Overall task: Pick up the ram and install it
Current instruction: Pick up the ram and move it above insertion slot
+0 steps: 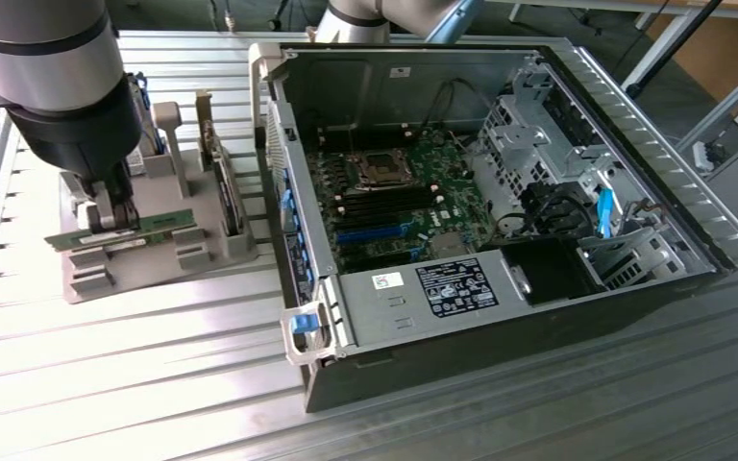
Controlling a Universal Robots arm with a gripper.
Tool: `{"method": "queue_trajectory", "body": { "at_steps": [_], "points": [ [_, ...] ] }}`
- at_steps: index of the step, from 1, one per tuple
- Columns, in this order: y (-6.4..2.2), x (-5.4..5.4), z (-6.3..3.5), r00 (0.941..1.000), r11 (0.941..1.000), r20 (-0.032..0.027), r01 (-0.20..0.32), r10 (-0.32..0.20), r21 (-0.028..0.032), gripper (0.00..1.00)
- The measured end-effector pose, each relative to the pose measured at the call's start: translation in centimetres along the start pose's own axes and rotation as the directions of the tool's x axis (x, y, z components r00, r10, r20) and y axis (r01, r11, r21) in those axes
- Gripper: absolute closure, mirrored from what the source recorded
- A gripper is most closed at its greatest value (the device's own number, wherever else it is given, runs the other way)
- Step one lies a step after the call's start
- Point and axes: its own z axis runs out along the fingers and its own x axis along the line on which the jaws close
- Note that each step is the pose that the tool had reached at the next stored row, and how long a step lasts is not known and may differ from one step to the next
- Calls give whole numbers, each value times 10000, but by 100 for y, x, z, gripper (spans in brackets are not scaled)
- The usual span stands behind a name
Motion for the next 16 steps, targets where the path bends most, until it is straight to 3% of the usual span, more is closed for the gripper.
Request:
{"method": "queue_trajectory", "body": {
  "at_steps": [16],
  "points": [
    [5, -8, -159, 10000, 10000, 13, 0, 0, 2, 89]
  ]
}}
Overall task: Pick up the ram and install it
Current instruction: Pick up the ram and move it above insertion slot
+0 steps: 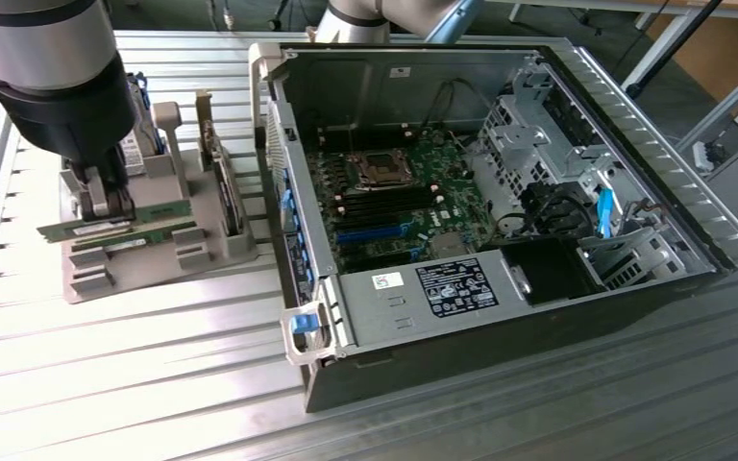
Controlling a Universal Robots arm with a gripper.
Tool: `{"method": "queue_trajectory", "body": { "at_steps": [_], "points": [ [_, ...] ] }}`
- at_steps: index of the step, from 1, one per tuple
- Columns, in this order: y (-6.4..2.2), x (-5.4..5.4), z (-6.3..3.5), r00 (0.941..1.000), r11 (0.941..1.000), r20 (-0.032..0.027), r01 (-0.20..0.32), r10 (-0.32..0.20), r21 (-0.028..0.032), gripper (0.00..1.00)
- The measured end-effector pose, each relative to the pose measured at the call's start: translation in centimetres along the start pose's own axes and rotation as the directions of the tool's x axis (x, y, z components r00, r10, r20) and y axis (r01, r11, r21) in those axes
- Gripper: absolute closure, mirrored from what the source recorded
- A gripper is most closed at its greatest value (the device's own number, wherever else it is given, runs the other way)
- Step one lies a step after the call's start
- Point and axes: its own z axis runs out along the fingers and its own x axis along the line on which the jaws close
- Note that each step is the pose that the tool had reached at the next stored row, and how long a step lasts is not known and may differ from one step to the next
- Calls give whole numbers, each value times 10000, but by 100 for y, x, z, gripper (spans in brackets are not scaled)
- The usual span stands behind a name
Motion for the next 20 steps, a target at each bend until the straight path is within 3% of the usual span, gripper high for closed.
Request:
{"method": "queue_trajectory", "body": {
  "at_steps": [20],
  "points": [
    [5, -10, -183, 10000, 10000, 3, 0, 0, 0, 89]
  ]
}}
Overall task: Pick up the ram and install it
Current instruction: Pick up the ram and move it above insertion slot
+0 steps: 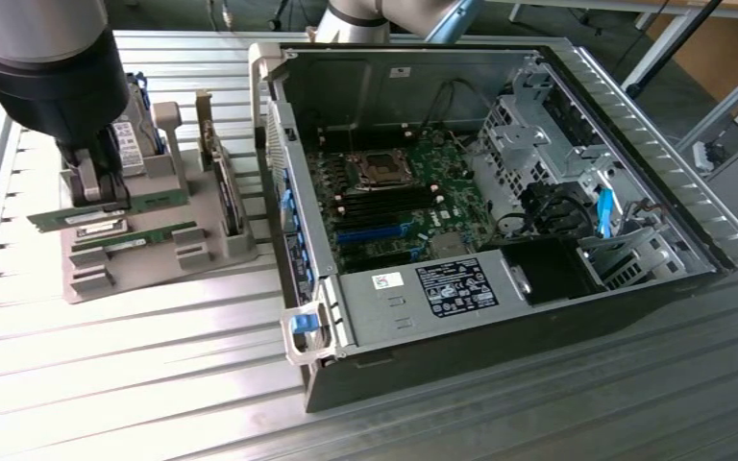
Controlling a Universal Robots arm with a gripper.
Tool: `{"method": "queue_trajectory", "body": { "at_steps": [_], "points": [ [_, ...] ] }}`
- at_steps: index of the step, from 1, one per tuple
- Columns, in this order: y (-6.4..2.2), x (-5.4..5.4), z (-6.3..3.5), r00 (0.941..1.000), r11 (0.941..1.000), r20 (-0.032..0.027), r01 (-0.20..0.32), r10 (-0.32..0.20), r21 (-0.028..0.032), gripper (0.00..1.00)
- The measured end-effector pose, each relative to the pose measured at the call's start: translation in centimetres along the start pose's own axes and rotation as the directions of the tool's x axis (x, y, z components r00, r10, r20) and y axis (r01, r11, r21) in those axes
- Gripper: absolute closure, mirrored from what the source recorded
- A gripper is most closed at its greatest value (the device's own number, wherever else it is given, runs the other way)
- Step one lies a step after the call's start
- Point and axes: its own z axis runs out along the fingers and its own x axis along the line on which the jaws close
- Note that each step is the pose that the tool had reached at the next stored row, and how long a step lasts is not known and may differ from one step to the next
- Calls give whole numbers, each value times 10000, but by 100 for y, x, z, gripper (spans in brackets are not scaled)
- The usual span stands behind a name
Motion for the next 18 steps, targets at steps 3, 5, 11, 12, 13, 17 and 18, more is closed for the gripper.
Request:
{"method": "queue_trajectory", "body": {
  "at_steps": [3, 5, 11, 12, 13, 17, 18],
  "points": [
    [1, -1, -21, 10000, 10000, 0, 0, 0, 0, 89],
    [1, -1, -31, 10000, 10000, 0, 0, 0, 0, 89],
    [2, -4, -69, 10000, 10000, 1, 0, 0, 0, 89],
    [2, -4, -81, 10000, 10000, 0, 0, 0, -1, 89],
    [2, -5, -91, 10000, 10000, 0, 0, 0, -1, 89],
    [3, -7, -127, 10000, 10000, 0, 0, 0, 0, 89],
    [3, -7, -134, 10000, 10000, 0, 0, 0, -1, 89]
  ]
}}
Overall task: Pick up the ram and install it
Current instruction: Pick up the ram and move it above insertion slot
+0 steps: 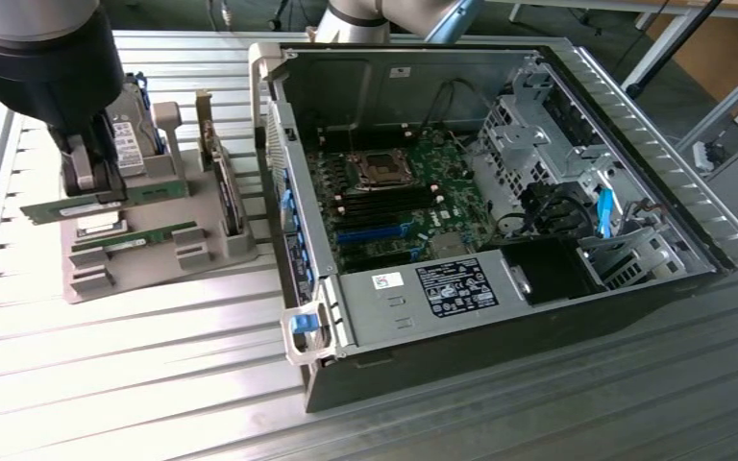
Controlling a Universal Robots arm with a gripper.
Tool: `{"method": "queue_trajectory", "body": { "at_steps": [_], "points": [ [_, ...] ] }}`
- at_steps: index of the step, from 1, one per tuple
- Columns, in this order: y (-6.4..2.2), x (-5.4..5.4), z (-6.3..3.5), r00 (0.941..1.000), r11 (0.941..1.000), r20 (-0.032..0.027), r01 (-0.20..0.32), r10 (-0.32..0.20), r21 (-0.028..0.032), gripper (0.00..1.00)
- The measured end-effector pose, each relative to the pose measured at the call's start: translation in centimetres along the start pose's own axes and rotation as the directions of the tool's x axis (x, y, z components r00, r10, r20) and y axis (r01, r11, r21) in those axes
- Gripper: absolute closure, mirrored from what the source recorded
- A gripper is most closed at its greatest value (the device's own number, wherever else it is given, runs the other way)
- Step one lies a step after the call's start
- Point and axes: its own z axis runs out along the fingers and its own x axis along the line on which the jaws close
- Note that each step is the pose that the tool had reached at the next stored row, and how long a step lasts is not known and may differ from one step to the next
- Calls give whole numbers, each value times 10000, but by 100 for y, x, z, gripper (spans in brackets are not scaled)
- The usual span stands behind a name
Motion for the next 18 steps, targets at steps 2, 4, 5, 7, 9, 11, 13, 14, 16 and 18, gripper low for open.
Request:
{"method": "queue_trajectory", "body": {
  "at_steps": [2, 4, 5, 7, 9, 11, 13, 14, 16, 18],
  "points": [
    [1, -2, -34, 10000, 10000, 0, 0, 0, 1, 89],
    [3, -4, -83, 10000, 10000, 0, 0, 0, 0, 89],
    [3, -5, -94, 10000, 10000, 0, 0, 0, 0, 89],
    [3, -6, -114, 10000, 10000, 0, 0, 0, 0, 89],
    [4, -7, -135, 10000, 10000, 0, 0, 0, 0, 89],
    [4, -8, -149, 10000, 10000, 1, 1, -1, 1, 89],
    [5, -9, -168, 10000, 10000, 0, -1, 1, 0, 89],
    [5, -9, -176, 10000, 10000, 1, 0, 0, 1, 89],
    [5, -10, -193, 10000, 10000, 1, 0, 0, 0, 89],
    [6, -12, -218, 10000, 10000, 0, 0, 0, 0, 89]
  ]
}}
